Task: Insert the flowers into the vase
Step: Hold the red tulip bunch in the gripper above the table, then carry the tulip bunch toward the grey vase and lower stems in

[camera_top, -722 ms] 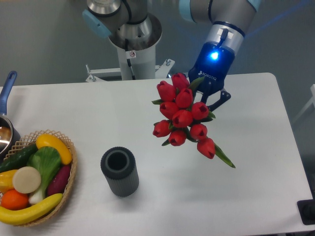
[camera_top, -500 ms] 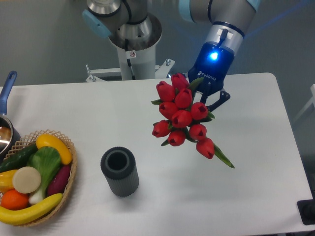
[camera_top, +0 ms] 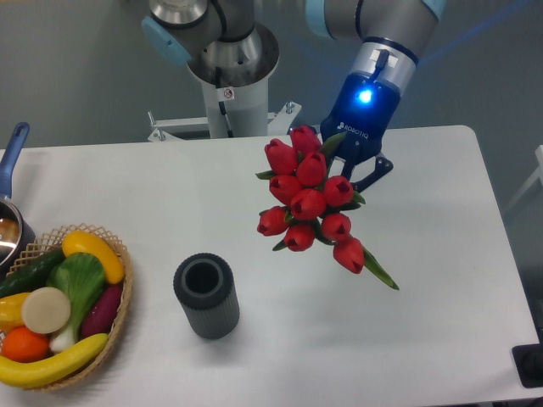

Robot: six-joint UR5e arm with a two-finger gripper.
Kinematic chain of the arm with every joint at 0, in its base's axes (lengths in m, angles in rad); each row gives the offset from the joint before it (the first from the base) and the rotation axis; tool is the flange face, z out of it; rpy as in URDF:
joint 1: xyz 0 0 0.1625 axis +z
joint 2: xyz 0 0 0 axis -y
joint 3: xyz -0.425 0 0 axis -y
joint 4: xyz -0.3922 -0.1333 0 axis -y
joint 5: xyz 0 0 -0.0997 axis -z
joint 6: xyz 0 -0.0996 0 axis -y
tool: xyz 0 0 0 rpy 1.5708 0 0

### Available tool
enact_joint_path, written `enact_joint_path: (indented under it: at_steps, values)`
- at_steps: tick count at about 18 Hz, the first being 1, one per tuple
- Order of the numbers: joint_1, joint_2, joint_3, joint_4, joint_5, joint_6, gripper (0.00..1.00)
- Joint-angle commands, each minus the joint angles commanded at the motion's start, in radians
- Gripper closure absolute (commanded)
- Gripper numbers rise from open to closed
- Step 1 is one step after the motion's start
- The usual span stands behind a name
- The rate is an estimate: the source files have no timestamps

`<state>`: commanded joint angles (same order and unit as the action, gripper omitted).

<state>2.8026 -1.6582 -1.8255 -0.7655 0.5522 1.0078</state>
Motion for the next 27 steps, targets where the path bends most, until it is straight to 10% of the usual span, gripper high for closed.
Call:
enact_joint_path:
  at_steps: [9, 27]
  values:
    - [-0.028, -0.035, 0.029, 0.023, -0.005, 0.028, 0.7]
    - [-0.161, -0.12, 0.04, 0.029, -0.492, 0.253, 0.7]
